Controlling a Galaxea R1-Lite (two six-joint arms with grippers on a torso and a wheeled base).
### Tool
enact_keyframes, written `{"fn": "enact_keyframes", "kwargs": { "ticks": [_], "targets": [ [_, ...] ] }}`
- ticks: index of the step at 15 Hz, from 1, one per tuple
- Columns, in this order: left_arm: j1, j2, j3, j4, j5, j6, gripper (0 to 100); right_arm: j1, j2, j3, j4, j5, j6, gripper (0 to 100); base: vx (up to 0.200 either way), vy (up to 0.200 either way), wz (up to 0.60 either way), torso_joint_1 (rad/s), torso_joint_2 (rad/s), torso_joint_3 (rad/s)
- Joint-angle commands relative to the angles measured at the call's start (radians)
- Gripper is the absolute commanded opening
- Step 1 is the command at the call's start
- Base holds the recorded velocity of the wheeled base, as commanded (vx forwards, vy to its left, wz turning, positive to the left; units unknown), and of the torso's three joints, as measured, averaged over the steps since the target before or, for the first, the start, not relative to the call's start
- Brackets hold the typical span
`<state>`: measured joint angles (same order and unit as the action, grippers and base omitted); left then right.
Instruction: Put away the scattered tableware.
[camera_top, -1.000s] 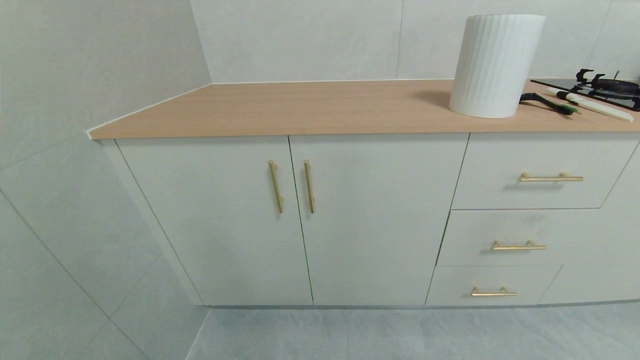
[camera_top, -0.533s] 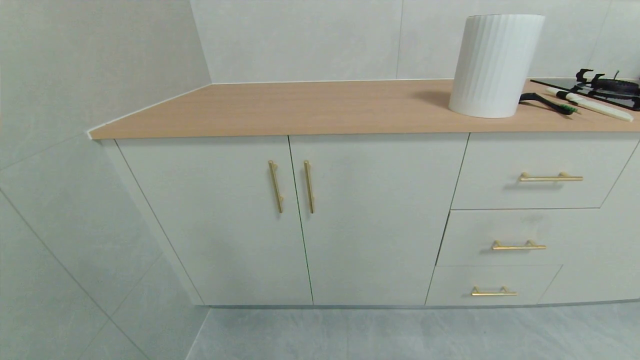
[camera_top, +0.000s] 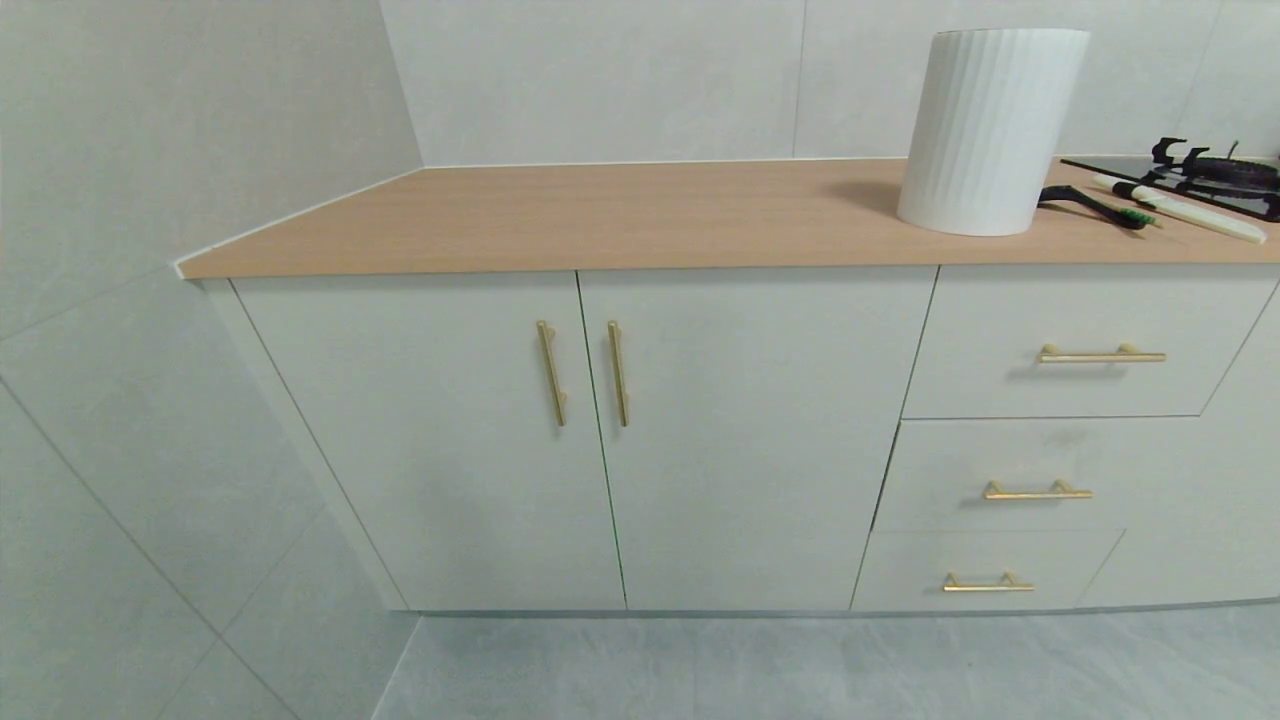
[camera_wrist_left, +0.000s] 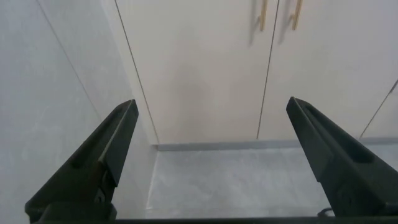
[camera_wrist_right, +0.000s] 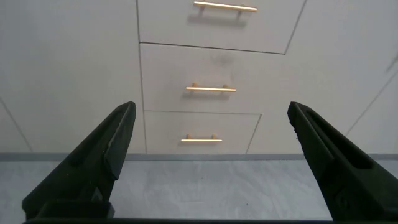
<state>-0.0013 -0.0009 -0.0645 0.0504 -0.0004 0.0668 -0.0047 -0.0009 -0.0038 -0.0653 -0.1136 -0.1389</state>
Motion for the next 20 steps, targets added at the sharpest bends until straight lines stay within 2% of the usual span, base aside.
{"fn": "enact_keyframes", "kwargs": {
  "ticks": [1, 2, 3, 4, 5, 6, 8, 9, 10, 11, 12, 14, 17, 20],
  "targets": [
    [0.000, 0.001, 0.005, -0.001, 0.005, 0.007, 100, 0.000, 0.004, 0.004, 0.001, 0.003, -0.001, 100, 0.000, 0.000, 0.00, 0.000, 0.00, 0.000],
    [0.000, 0.001, 0.005, -0.001, 0.007, 0.008, 100, 0.000, 0.004, 0.004, 0.001, 0.006, -0.001, 100, 0.000, 0.000, 0.00, 0.000, 0.00, 0.000],
    [0.001, 0.001, 0.008, -0.004, 0.056, 0.010, 100, 0.000, 0.004, 0.004, 0.004, 0.025, 0.001, 100, 0.000, 0.000, 0.00, 0.000, 0.00, 0.000],
    [0.000, 0.001, 0.011, -0.004, 0.180, 0.021, 100, 0.000, 0.004, 0.004, 0.004, 0.029, 0.001, 100, 0.000, 0.000, 0.00, 0.000, 0.00, 0.000],
    [0.000, 0.001, 0.009, 0.000, 0.275, 0.027, 100, 0.000, 0.004, 0.004, 0.004, 0.029, 0.007, 100, 0.000, 0.000, 0.00, 0.000, 0.00, 0.000],
    [0.000, 0.001, 0.009, 0.003, 0.258, 0.044, 100, 0.000, 0.004, 0.004, 0.004, 0.029, 0.025, 100, 0.000, 0.000, 0.00, 0.000, 0.00, 0.000],
    [0.000, 0.005, 0.003, 0.023, 0.106, 0.074, 100, 0.002, 0.004, 0.004, 0.004, 0.034, 0.033, 100, 0.000, 0.000, 0.00, 0.000, 0.00, 0.000],
    [0.000, 0.001, 0.003, 0.023, 0.060, 0.080, 100, 0.000, 0.004, 0.004, 0.004, 0.045, 0.033, 100, 0.000, 0.000, 0.00, 0.000, 0.00, 0.000],
    [0.000, 0.002, 0.003, 0.023, 0.059, 0.082, 100, 0.002, 0.004, 0.004, 0.004, 0.068, 0.032, 100, 0.000, 0.000, 0.00, 0.000, 0.00, 0.000],
    [0.000, 0.002, 0.002, 0.023, 0.054, 0.080, 100, 0.002, 0.002, 0.004, 0.024, 0.143, 0.030, 100, 0.000, 0.000, 0.00, 0.000, 0.00, 0.000],
    [0.000, 0.001, 0.002, 0.022, 0.050, 0.080, 100, 0.002, 0.002, 0.004, 0.061, 0.155, 0.030, 100, 0.000, 0.000, 0.00, 0.000, 0.00, 0.000],
    [0.000, 0.001, 0.002, 0.022, 0.043, 0.080, 100, 0.002, 0.002, 0.004, 0.061, 0.157, 0.042, 100, 0.000, 0.000, 0.00, 0.000, 0.00, 0.000],
    [0.000, 0.001, 0.002, 0.022, 0.043, 0.079, 100, 0.002, 0.002, 0.004, 0.061, 0.135, 0.147, 100, 0.000, 0.000, 0.00, 0.000, 0.00, 0.000],
    [0.000, 0.001, 0.002, 0.022, 0.043, 0.080, 100, 0.002, 0.002, 0.004, 0.061, 0.132, 0.147, 100, 0.000, 0.000, 0.00, 0.000, 0.00, 0.000]
  ]
}}
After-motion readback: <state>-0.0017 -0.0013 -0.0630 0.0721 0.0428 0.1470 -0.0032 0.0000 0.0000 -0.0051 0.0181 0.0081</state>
